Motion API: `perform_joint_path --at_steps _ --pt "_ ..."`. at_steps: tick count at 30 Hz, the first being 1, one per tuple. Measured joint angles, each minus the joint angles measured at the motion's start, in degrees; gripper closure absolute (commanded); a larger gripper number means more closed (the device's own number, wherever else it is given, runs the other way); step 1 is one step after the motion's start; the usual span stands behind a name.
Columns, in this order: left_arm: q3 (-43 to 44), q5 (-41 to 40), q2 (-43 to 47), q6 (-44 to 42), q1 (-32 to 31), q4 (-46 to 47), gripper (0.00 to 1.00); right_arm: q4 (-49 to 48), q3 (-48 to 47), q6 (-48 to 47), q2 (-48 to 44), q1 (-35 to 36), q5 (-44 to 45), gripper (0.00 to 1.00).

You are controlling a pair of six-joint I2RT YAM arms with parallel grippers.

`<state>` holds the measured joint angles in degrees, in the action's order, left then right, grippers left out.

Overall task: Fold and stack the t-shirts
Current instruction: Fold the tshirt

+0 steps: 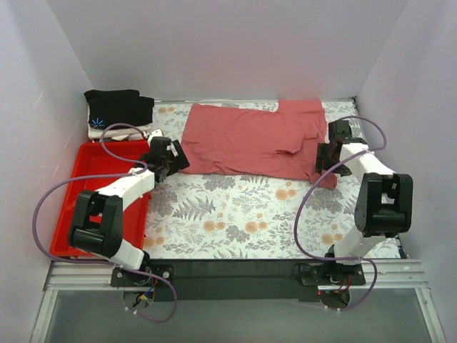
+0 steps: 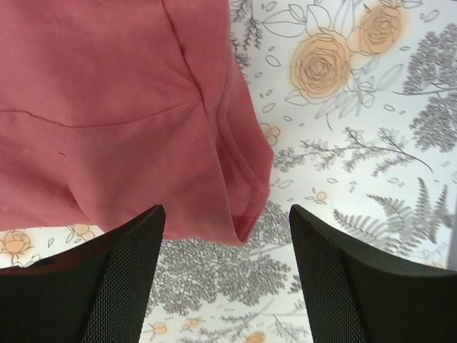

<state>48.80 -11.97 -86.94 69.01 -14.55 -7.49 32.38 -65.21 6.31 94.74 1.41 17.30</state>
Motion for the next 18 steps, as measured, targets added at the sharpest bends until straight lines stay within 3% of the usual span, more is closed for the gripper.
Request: perform_joint_path --at_steps 13,18 --pt "-2.58 8.13 0.22 2.89 -0.98 11.02 0.22 -10.16 7.76 0.37 -1.79 -9.75 -17.16 0.42" --pt "-1.18 9.42 -2.78 3.28 -1.51 14.56 0.22 -12.17 9.27 0.7 -1.79 -11.08 -21.09 0.52"
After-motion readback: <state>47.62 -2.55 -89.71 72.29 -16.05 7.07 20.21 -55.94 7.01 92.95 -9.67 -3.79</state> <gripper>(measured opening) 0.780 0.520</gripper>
